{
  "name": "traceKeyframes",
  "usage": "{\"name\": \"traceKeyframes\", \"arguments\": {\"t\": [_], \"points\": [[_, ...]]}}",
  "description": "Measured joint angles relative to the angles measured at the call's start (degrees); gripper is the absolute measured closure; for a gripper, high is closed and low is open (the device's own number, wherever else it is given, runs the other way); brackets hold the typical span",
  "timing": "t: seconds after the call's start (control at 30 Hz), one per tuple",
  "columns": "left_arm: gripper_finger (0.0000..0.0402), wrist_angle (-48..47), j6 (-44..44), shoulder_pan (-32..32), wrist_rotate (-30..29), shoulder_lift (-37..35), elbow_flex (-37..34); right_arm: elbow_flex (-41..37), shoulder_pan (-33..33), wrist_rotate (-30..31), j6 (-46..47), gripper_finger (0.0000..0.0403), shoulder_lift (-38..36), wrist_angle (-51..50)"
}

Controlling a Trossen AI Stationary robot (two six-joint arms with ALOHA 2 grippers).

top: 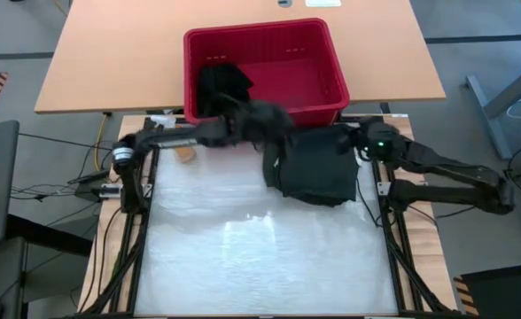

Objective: Fold Laundry from Bin
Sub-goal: Fold the black shirt from the red laundry bin

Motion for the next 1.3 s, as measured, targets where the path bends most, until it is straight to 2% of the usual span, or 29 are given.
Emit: {"name": "traceKeyframes", "arguments": {"t": [0.1, 0.17, 0.3, 0.43, 0.53, 0.63, 0.73, 0.9, 1.3], "points": [[0.0252, -2.43, 0.98, 4.86, -6.37, -4.0, 0.52, 2.31, 3.77, -0.53, 0.02, 0.0388, -0.65, 3.0], [0.0252, -6.08, 0.3, 9.21, -7.85, -5.41, 2.02, 3.82, 6.17, -0.66, 0.02, 0.0388, -0.53, 4.97], [0.0252, -15.56, 0.55, 19.34, -5.94, -4.87, 5.47, 6.64, 10.77, -0.9, 0.66, 0.0388, 1.43, 6.76], [0.0245, -23.42, 5.31, 28.53, -2.86, -2.22, 7.87, 8.18, 14.4, -0.9, 1.19, 0.0387, 4.37, 6.85], [0.023, -25.94, 11.34, 33.78, 4.28, 0.33, 9.19, 8.26, 16.47, -1.81, 2.81, 0.0387, 6.87, 6.91], [0.0212, -25.68, 9.14, 37.14, 5.33, 2.76, 11.38, 8.23, 18.21, -2.47, 5.12, 0.0387, 9.56, 6.86], [0.0193, -25.71, 8.13, 39.05, 5.01, 5.35, 12.96, 8.26, 18.74, -4.32, 7.04, 0.0387, 12.04, 7.05], [0.0172, -28.43, 11.9, 39.14, 1.94, 8.09, 13.64, 8.26, 18.72, -8.3, 9.63, 0.0384, 15.49, 7.04], [0.0168, -35.14, 17.47, 38.05, -5.54, 9.53, 13.42, 8.28, 17.39, -10.84, 10.1, 0.0382, 17.89, 8.83]]}}
